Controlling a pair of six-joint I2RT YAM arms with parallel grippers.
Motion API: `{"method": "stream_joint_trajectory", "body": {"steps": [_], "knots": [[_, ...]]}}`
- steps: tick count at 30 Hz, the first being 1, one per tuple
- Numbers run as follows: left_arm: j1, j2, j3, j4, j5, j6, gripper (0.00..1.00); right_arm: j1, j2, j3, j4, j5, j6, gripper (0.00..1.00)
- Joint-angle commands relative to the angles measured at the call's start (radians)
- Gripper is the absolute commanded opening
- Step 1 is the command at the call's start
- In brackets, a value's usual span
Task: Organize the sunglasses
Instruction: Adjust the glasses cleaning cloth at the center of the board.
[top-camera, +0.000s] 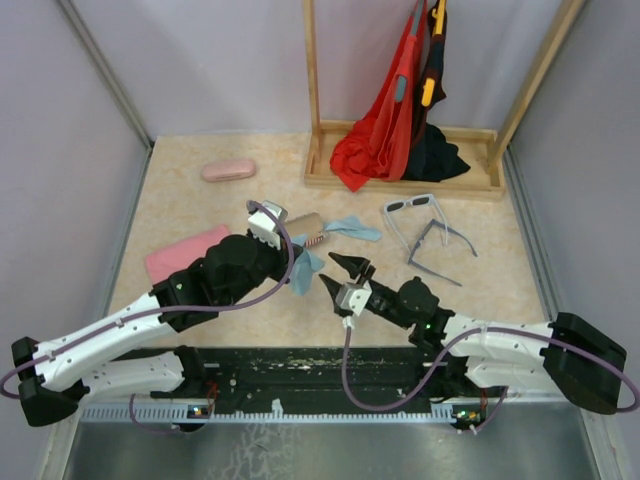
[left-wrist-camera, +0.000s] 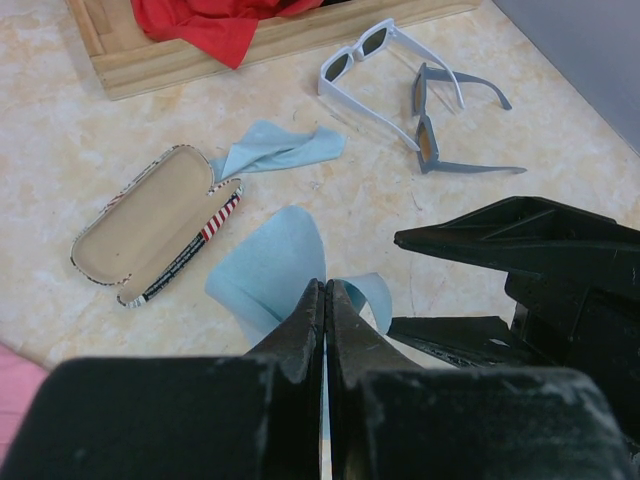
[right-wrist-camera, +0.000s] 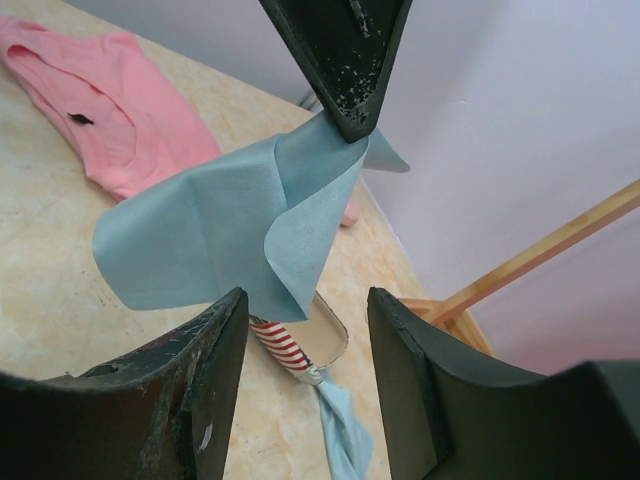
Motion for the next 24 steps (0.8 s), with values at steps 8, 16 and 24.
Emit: {"method": "stream_joint_trajectory", "body": {"steps": [8,16,24], "knots": [[0.008,0.0,0.029,-0.01,-0.01,-0.016,0.0,0.036,0.075,0.074,0.195,0.038,-0.006,0.48],[0.01,0.004,0.029,-0.016,-0.01,-0.02,0.0,0.042,0.048,0.069,0.191,0.049,-0.005,0.43],[0.009,0.003,0.03,-0.016,-0.006,-0.021,0.0,0.043,0.037,0.074,0.14,0.049,-0.002,0.23]]}}
